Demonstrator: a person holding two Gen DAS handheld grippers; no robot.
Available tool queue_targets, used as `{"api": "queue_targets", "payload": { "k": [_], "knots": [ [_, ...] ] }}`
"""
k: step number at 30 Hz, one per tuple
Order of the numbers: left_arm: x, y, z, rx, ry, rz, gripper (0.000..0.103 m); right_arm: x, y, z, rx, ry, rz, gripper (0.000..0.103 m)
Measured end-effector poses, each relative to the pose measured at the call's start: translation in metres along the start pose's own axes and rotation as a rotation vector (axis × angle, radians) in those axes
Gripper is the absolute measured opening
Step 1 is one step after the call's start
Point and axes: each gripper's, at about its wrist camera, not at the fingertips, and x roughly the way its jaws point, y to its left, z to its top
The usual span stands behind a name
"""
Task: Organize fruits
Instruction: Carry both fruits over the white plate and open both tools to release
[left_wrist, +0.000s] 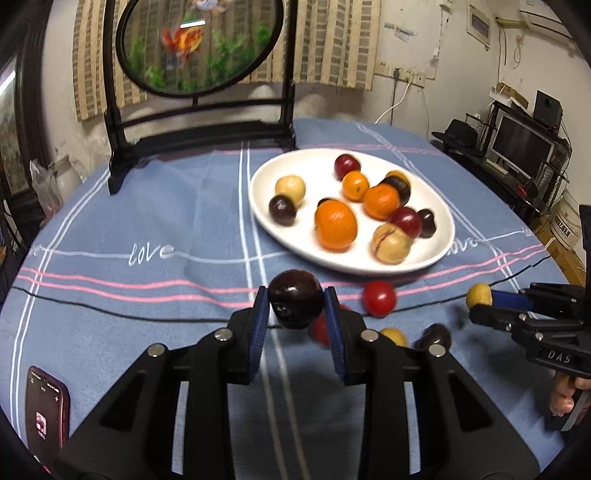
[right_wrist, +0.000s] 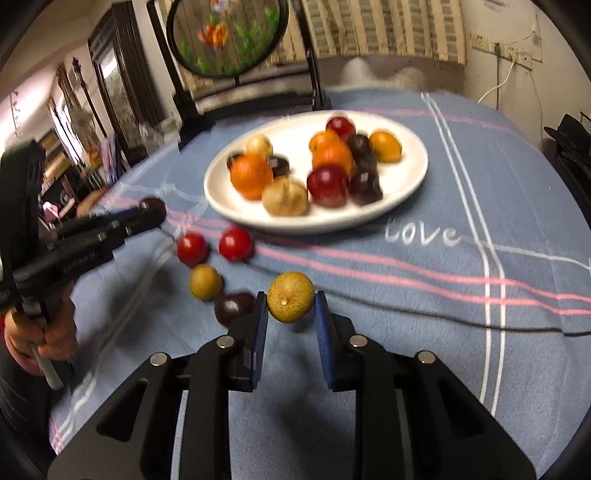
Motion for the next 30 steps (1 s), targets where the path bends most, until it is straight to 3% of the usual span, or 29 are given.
{"api": "queue_targets", "payload": {
  "k": [6,10,21,22,23,24,26,28,30],
  "knots": [
    [0.003,-0.025,0.025,0.042,-0.033,0.024,0.03,-0.01,-0.013,0.03,0.086,-0.147,-0.017,0.025],
    [0.015,-0.033,0.048,0.057,-0.044,0.016,0.03,0.001,-0.017,0.058,0.116,-0.195,-0.033,0.025],
    [0.081,-0.029,0.098,0.046,0.004,0.039,0.032,0.05,-0.037,0.105,0.131,-0.185,-0.046,0.026],
    [0.084,-0.026,0.102,0.029,0.017,0.052,0.037,0.052,-0.037,0.108,0.119,-0.182,-0.042,0.034],
    [0.083,-0.024,0.103,0.016,0.02,0.054,0.058,0.052,-0.033,0.111,0.099,-0.175,-0.048,0.043],
    [0.078,-0.021,0.104,0.001,0.007,0.058,0.064,0.048,-0.031,0.112,0.087,-0.173,-0.069,0.057],
    [0.059,-0.015,0.102,-0.019,-0.038,0.067,0.069,0.033,-0.022,0.11,0.053,-0.216,-0.073,0.057],
    [0.043,-0.009,0.097,-0.025,-0.035,0.065,0.074,0.019,-0.009,0.105,0.001,-0.224,-0.06,0.057],
    [0.028,-0.002,0.087,-0.041,-0.033,0.077,0.086,0.012,0.001,0.096,-0.032,-0.21,-0.031,0.057]
  ]
}}
